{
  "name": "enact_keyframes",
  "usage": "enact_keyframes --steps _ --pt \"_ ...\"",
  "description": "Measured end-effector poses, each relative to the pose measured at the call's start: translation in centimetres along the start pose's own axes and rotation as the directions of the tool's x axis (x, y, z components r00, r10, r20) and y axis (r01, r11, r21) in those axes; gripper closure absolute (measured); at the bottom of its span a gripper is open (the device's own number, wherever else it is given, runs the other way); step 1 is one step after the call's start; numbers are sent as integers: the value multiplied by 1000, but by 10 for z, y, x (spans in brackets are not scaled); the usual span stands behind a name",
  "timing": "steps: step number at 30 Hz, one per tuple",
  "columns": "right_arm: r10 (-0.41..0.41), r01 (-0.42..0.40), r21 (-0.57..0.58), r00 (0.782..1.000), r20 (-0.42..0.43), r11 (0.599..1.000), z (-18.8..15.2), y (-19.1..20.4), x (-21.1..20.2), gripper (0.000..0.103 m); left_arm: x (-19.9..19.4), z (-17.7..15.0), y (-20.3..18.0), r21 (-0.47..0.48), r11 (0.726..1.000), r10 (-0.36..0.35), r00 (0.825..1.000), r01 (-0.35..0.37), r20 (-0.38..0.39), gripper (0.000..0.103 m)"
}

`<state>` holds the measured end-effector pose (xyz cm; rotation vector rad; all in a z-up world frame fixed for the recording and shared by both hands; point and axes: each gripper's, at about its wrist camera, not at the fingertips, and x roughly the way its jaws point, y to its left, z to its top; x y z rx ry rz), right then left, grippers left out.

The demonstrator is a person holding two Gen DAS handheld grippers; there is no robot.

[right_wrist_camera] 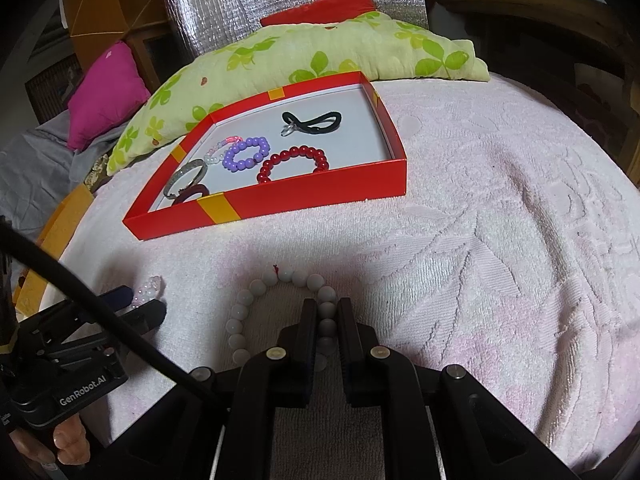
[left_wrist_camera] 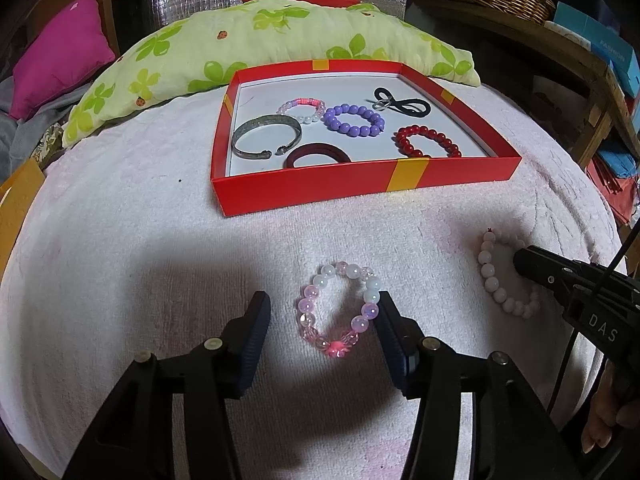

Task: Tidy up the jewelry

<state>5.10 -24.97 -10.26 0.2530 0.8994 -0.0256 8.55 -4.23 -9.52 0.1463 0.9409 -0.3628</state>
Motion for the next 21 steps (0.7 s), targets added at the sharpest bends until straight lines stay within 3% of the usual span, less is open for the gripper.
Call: enact_keyframes --steps 21 --pt "27 -27 17 1000 1 1000 0 -3 -1 90 1 -1 -4 8 1000 -1 1000 1 2 44"
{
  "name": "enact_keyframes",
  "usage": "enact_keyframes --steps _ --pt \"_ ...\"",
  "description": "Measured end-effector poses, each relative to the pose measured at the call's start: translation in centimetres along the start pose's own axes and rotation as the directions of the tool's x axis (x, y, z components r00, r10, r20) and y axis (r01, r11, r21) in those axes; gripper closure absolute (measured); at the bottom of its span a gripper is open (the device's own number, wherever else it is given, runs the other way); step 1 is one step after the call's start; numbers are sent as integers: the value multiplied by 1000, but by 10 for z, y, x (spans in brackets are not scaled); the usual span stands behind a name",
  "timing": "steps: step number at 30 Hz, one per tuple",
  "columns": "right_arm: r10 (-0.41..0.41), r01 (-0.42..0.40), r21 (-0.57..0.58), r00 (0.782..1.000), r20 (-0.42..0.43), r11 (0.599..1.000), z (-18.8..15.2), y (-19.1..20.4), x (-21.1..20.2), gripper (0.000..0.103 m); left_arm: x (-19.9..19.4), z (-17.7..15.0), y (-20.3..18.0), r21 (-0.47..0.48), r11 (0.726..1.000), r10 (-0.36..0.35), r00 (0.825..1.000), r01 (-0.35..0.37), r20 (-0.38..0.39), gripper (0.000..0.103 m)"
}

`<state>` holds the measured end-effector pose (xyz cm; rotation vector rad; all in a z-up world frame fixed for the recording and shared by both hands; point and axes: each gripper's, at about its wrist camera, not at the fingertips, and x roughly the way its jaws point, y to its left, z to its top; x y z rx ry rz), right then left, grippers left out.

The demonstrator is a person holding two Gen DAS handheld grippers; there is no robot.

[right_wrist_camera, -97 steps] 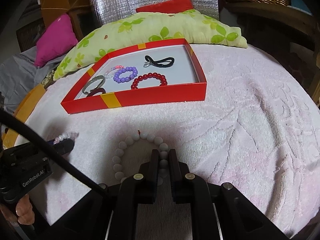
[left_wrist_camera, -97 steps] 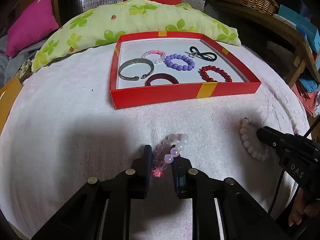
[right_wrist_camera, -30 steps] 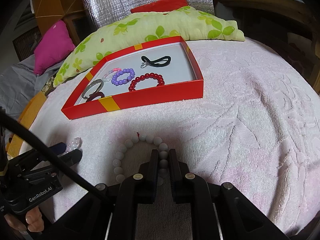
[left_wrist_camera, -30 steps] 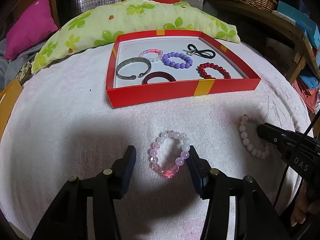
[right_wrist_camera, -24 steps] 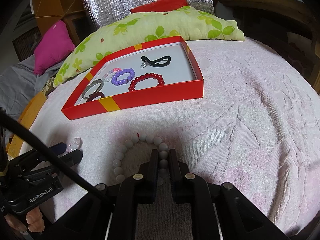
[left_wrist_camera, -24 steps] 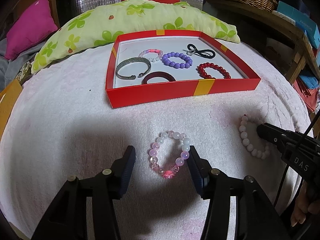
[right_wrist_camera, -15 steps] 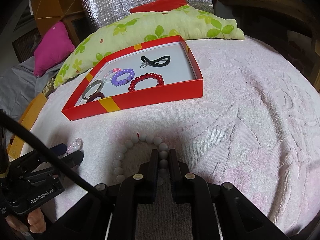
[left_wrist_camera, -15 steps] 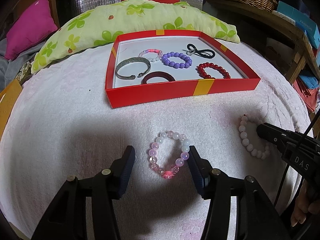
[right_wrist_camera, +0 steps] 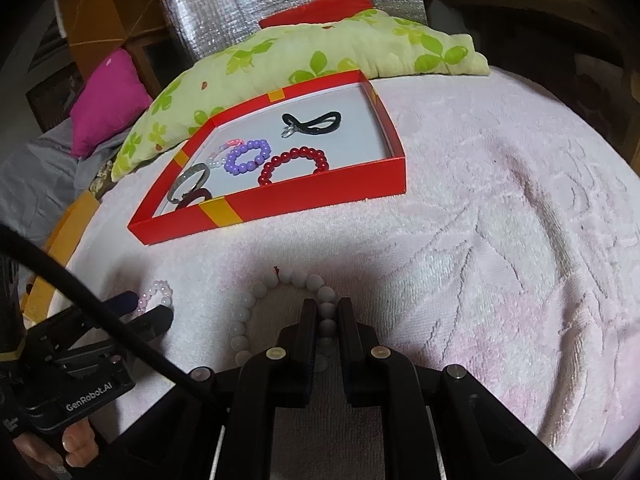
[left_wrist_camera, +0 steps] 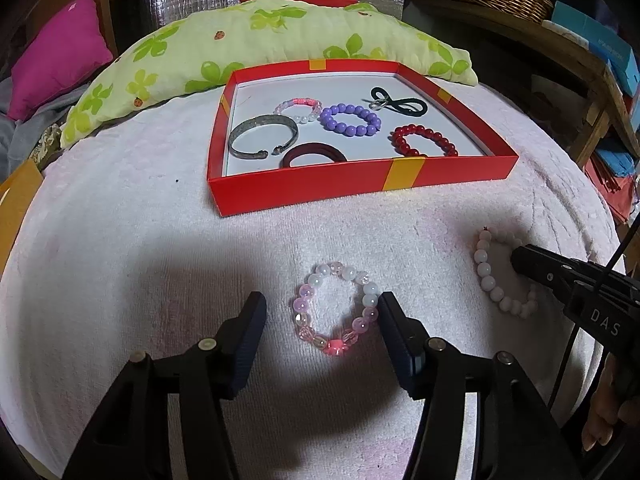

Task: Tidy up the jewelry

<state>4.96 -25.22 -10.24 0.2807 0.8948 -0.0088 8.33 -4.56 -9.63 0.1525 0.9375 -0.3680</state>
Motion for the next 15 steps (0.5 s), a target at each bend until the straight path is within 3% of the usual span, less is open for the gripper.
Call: enact_keyframes --steps 6,12,15 --pt "3 -2 -29 1000 8 1000 -1 5 -1 91 -2 0 1 5 1000 -11 1000 11 10 46" --pt "28 -28 13 1000 7 1000 1 -1 -2 91 -5 2 8 -18 997 -81 996 81 24 79" --pt "33 -33 19 999 5 999 1 -2 -2 91 -6 4 15 -50 993 -108 994 110 30 86"
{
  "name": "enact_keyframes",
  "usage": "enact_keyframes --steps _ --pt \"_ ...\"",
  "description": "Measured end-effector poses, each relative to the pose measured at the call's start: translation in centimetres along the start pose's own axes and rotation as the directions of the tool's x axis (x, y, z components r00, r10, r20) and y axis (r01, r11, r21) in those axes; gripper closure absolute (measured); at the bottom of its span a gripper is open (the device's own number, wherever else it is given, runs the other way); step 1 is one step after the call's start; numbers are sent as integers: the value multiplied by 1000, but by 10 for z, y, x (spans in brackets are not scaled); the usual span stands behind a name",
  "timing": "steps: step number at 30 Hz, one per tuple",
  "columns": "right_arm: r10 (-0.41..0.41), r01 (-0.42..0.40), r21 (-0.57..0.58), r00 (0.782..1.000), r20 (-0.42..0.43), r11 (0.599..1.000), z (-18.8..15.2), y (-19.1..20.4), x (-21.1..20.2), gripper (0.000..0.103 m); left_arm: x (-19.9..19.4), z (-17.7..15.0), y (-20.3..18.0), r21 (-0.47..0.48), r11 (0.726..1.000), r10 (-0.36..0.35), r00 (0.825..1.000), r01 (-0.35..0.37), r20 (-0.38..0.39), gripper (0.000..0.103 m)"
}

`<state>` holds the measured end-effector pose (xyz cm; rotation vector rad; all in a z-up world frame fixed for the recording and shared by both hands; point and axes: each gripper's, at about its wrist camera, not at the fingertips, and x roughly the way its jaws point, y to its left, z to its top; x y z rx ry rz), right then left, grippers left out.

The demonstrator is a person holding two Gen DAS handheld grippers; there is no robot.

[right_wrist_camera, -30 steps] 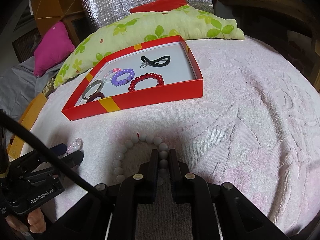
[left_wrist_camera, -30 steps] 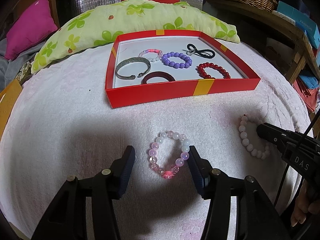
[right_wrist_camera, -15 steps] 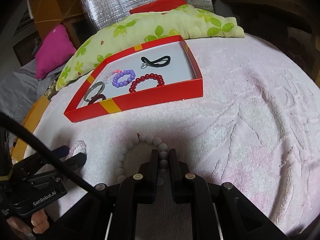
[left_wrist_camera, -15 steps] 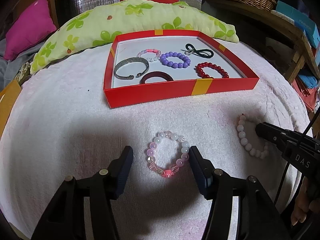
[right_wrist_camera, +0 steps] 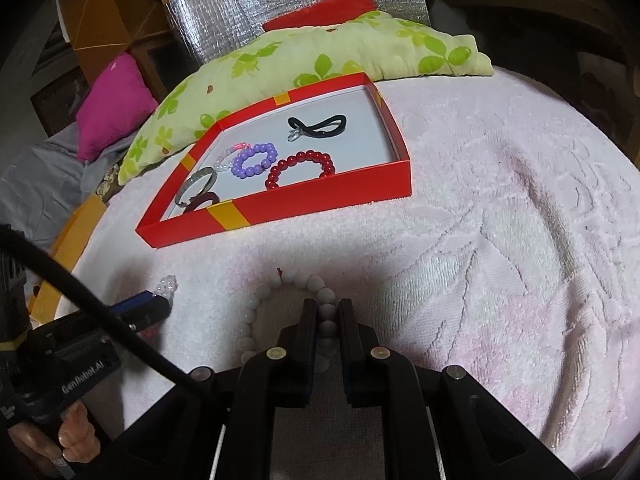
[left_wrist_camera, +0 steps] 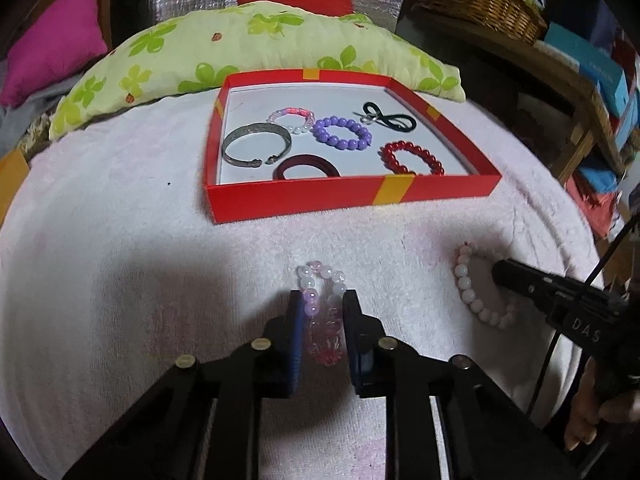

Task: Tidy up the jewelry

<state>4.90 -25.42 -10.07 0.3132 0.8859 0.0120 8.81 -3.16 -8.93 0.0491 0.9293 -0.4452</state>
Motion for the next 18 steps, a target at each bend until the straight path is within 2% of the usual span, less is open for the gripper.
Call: enact_keyframes --steps 5,13,18 --pt "-1 1 0 1000 -4 1000 0 0 0 92 -6 3 7 -29 999 -26 999 27 31 93" --pt "50 -51 32 999 21 998 2 -3 -7 92 -15 8 9 -27 999 -37 997 39 68 93" --pt "55 -55 38 999 0 998 2 -3 -3 92 -12 8 13 -48 999 -11 999 13 48 93"
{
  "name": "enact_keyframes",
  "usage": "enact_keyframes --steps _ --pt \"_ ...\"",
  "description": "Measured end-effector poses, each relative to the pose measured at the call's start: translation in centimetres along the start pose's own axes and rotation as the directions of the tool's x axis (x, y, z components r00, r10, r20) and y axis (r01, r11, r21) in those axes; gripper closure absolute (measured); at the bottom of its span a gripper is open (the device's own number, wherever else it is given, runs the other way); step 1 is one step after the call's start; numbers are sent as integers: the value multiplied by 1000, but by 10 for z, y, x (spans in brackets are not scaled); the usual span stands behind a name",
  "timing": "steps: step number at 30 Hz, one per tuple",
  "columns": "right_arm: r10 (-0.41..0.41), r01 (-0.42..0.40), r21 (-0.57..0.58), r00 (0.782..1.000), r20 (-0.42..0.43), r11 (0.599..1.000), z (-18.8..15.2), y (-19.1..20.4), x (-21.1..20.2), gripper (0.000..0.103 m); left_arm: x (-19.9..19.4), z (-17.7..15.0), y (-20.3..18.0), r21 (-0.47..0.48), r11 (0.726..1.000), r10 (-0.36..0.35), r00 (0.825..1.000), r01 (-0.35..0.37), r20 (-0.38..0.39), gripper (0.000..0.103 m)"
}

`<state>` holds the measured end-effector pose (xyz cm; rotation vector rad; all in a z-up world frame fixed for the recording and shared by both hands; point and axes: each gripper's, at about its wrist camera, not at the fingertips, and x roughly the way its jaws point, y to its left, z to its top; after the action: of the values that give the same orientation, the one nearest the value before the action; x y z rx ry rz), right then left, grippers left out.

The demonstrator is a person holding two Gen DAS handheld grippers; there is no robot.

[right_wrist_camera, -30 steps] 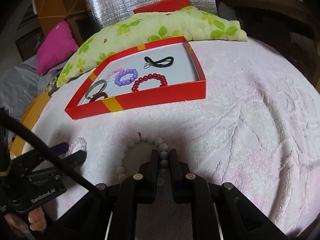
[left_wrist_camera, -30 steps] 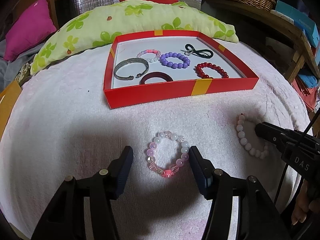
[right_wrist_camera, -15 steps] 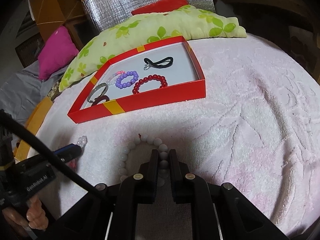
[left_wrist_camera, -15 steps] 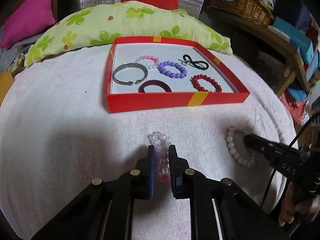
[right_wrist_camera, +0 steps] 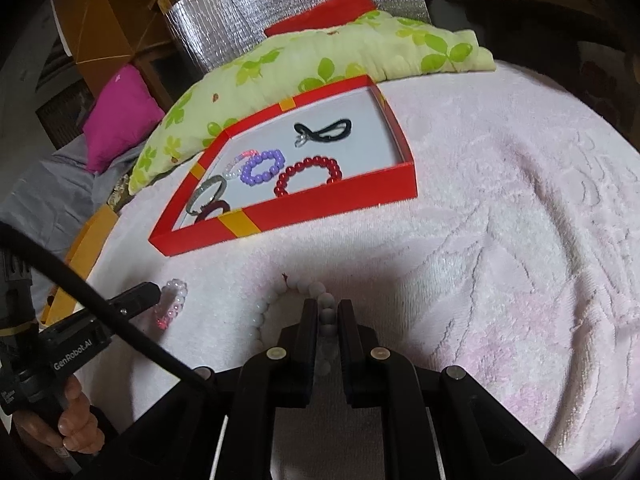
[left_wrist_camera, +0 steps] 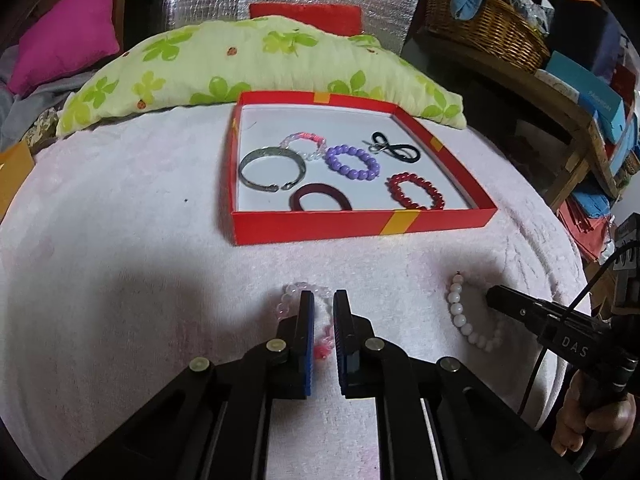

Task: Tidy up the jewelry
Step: 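Grasp pink bead bracelet with left tool while right tool grasps white bead bracelet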

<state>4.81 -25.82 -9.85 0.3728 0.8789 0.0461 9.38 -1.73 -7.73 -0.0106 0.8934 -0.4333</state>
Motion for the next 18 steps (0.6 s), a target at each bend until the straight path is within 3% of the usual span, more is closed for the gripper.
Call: enact_keyframes --steps 4,6,7,13,18 --pt "5 -5 16 1000 -10 1000 0 -3 1 92 5 1 11 -39 998 38 999 -39 -33 87" --pt "8 -7 33 1000 -19 999 0 -4 2 91 7 0 15 -60 997 43 998 -45 -44 50" --pt "10 -9 38 1000 -23 999 0 -5 2 91 7 -1 16 -68 996 52 998 -55 -45 45" --pt "4 -3 31 1000 -29 1000 0 -4 3 88 13 -5 12 -45 997 64 996 -67 -65 44" --pt "10 -10 -2 1000 -25 1000 -1 2 3 77 14 -7 8 -26 998 58 996 -60 -69 43"
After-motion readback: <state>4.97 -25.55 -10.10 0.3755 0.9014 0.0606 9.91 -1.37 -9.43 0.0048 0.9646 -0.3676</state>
